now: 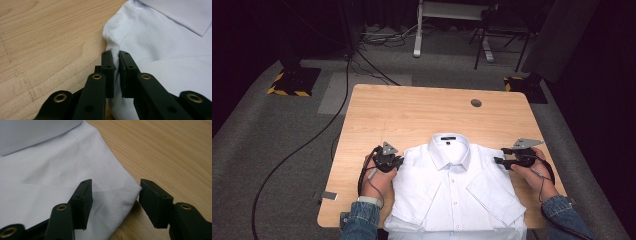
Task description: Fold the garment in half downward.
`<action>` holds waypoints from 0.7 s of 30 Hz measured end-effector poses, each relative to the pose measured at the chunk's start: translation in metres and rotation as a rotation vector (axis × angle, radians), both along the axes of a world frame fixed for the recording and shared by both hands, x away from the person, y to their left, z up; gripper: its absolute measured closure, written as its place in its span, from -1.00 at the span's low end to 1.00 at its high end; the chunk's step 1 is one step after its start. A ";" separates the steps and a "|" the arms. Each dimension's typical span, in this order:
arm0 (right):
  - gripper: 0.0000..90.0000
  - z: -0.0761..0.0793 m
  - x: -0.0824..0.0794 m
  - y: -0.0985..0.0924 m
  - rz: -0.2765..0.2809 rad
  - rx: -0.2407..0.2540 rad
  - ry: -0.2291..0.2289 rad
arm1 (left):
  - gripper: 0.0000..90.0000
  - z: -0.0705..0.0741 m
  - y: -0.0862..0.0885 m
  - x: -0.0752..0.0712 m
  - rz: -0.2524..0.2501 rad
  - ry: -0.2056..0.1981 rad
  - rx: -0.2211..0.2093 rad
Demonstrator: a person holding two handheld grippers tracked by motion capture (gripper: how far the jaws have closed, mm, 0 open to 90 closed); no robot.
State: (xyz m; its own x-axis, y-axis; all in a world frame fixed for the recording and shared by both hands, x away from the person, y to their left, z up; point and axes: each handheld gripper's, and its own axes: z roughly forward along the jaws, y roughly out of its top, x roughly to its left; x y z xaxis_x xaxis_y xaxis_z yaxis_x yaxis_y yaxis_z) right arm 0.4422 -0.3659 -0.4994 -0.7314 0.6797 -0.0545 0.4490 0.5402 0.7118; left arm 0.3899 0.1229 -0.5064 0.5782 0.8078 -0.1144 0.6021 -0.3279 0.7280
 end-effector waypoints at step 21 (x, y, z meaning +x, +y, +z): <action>0.84 0.005 -0.008 0.007 -0.024 -0.009 0.017 | 0.85 0.003 -0.005 0.001 0.021 -0.010 0.046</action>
State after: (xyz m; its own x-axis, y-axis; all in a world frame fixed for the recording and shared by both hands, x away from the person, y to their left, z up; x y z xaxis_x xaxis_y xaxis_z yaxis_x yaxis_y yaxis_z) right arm 0.4338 -0.3587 -0.4943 -0.7159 0.6966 -0.0482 0.4737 0.5352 0.6994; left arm 0.3913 0.1176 -0.5036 0.5616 0.8243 -0.0709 0.6021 -0.3484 0.7184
